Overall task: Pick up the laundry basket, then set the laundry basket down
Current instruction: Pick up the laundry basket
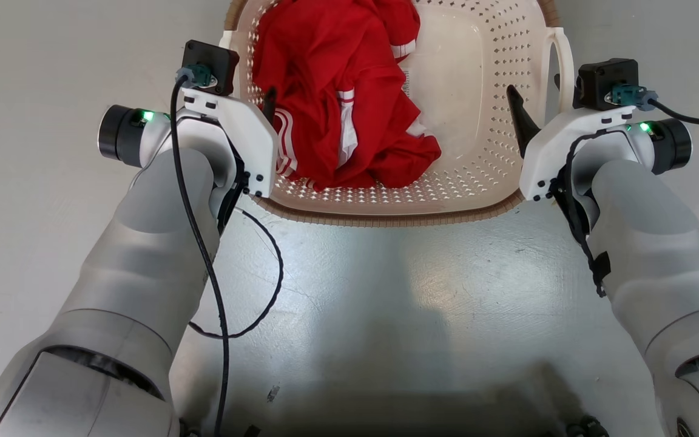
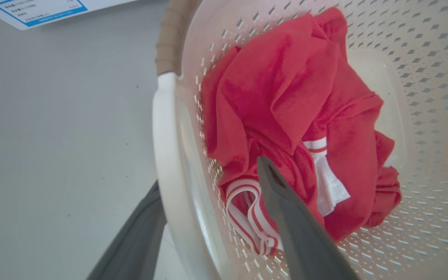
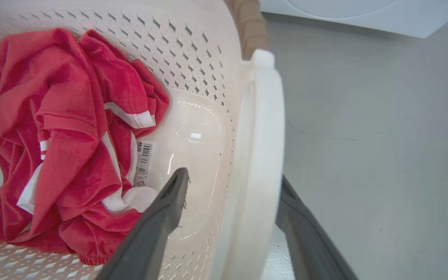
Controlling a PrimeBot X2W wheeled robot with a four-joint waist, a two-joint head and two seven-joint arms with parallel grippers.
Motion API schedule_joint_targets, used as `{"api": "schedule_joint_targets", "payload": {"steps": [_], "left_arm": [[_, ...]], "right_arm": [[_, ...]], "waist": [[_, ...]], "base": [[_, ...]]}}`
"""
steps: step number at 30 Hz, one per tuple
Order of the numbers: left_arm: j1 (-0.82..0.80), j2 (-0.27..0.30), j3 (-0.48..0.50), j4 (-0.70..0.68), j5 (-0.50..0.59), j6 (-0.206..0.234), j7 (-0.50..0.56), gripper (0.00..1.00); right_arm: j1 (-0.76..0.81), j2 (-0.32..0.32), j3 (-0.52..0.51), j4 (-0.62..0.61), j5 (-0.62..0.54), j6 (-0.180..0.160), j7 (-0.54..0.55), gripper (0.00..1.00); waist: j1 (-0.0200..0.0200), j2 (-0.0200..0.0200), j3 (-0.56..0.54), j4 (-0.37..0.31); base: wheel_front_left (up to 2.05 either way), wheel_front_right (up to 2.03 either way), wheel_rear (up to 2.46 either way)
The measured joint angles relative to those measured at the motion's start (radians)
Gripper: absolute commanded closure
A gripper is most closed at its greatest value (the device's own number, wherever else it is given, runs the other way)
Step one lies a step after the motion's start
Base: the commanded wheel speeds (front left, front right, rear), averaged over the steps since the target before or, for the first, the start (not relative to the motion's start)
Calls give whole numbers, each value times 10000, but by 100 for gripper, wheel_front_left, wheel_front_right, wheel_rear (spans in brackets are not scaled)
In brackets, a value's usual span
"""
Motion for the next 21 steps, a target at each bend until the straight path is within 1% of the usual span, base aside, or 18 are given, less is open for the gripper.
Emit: {"api": "schedule_joint_targets", "payload": {"steps": [7, 10, 11, 12, 16, 17, 19, 20, 21], "left_arm": [[-7, 0, -190, 58, -146, 44, -4, 6], [-7, 0, -255, 81, -228, 59, -12, 9], [-7, 2, -274, 88, -234, 77, -12, 14], [-7, 2, -290, 92, -236, 104, -13, 16], [-7, 6, -355, 113, -322, 104, -13, 18], [-7, 6, -378, 117, -345, 104, -13, 22], [-7, 8, -447, 123, -428, 104, -13, 32], [-7, 12, -481, 128, -428, 104, -15, 40], [-7, 27, -533, 132, -426, 142, -35, 54]], "right_arm": [[1, 0, 130, 8, 153, 0, 0, 0], [1, 0, 173, 12, 169, 0, 0, 0], [1, 0, 186, 13, 186, -2, 0, 0], [1, 0, 201, 13, 230, 0, 0, 0], [1, 0, 247, 17, 238, 0, 0, 0], [1, 0, 259, 19, 238, 0, 0, 0], [1, 0, 284, 21, 240, 0, 0, 0], [1, 0, 290, 25, 242, 0, 0, 0], [1, 0, 291, 27, 244, 0, 0, 15]], "waist": [[0, 0, -58, 37], [0, 0, -83, 40], [0, 0, -91, 37], [0, 0, -100, 33], [0, 0, -124, 20], [0, 0, -127, 17], [0, 0, -117, -2], [0, 1, -109, -5], [0, 0, -97, -7]], "base": [[0, 0, 0], [0, 0, 0], [0, 0, 0], [0, 0, 0], [0, 0, 0], [0, 0, 0], [0, 0, 0], [0, 0, 0], [0, 0, 0]]}}
